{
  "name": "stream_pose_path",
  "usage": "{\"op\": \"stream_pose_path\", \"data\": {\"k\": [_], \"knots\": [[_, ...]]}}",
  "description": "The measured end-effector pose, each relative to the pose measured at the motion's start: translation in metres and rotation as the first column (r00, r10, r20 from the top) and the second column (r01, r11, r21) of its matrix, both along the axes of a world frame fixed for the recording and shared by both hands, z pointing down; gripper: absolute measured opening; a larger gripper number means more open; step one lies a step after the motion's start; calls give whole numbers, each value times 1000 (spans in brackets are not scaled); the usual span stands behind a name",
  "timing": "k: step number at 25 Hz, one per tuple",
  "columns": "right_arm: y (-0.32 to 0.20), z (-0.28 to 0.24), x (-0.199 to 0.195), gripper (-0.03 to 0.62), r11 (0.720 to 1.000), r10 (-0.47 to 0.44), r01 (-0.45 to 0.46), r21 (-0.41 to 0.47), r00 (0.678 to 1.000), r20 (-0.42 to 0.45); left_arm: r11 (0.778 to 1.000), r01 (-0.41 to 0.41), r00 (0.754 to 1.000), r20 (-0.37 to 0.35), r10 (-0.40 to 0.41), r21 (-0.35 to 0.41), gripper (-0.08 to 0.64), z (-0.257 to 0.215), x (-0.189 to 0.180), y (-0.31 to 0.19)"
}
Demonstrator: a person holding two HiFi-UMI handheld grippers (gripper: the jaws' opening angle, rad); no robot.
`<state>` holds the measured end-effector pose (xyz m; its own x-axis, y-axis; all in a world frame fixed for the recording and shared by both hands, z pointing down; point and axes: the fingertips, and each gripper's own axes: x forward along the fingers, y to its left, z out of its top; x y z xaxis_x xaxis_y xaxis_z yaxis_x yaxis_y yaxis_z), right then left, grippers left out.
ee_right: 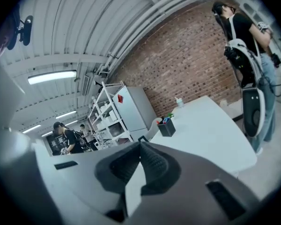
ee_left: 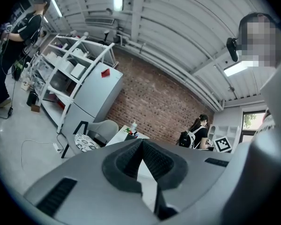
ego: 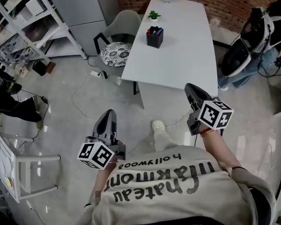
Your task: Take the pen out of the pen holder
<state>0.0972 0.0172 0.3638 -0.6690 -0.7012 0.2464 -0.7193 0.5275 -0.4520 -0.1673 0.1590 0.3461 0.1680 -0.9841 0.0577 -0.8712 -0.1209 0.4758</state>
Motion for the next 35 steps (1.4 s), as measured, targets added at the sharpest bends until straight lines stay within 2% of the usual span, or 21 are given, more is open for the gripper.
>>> {"op": "stream_pose_path", "data": {"k": [6,9,15,23,30,35], "knots": [[-43,24,-26,3,999,-30,29,-43,999,-31,1000,26,1000,-2,-26,5,2,2,-24,-28],[-69,30,-35,3,998,-19,17,-62,1000,-20,999,37,999,-6,-37,-9,2,5,-39,-51],[-138,29,-57,3,996,-18,18,-83,1000,-3,999,47,999,-13,-46,13,2,-5,-58,-116],[-230,14,-94,3,997,-38,41,-64,998,43,998,63,997,-45,-63,5,2,0,-77,-185],[-281,10,-99,3,998,-30,32,-54,999,34,996,88,995,-50,-87,20,2,-6,-92,-227],[-303,25,-97,3,996,-45,46,-74,999,15,995,93,994,-66,-92,19,2,2,-87,-252]]}}
